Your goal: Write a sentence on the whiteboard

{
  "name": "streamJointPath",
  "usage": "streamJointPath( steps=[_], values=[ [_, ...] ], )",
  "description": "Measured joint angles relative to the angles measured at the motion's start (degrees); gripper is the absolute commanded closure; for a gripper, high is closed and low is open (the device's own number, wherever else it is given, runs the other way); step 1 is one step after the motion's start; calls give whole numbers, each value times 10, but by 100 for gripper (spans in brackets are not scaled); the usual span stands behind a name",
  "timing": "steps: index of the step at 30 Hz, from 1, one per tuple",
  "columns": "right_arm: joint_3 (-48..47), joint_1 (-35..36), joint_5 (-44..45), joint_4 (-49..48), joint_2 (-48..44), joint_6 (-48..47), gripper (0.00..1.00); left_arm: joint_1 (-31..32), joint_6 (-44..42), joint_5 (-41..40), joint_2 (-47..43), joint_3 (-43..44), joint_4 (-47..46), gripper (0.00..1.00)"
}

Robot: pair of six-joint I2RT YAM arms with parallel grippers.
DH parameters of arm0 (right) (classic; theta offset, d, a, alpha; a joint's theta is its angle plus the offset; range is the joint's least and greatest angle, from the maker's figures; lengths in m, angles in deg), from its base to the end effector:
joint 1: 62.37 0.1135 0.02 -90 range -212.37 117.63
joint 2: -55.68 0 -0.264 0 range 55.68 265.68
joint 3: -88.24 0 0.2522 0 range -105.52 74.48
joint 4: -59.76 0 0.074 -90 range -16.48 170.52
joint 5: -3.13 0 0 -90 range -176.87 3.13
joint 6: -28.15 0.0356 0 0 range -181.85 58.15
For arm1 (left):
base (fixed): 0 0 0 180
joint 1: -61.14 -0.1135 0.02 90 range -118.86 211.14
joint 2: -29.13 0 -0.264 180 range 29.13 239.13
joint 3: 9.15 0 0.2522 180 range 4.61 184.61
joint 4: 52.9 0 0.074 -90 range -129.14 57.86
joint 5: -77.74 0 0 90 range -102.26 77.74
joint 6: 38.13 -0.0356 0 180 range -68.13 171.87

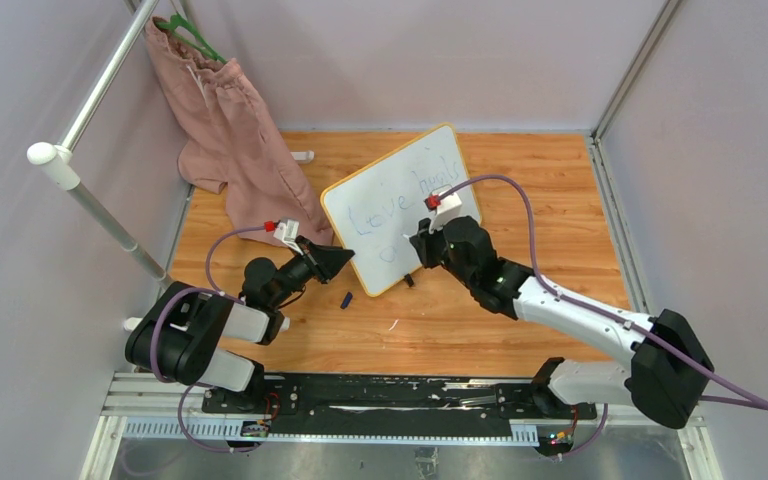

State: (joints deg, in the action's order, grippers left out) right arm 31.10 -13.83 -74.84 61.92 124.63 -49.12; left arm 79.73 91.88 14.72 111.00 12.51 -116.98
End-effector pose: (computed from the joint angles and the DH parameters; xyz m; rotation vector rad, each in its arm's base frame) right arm 0.1894 0.2032 0.2820 -0.4214 1.7973 0.5660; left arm 0.1972 -0.0834 0.1631 0.1047 1.6251 -1.1559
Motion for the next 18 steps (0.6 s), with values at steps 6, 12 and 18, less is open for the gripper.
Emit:
streamJointPath(
  steps=[6,12,18],
  values=[
    [-18,-18,-3,-4,15,-1,100,0,0,0,0,0,0,100],
    [-42,-21,-17,-9,43,-2,100,0,0,0,0,0,0,100],
    [-47,-21,-25,-13,57,-1,100,0,0,0,0,0,0,100]
  ],
)
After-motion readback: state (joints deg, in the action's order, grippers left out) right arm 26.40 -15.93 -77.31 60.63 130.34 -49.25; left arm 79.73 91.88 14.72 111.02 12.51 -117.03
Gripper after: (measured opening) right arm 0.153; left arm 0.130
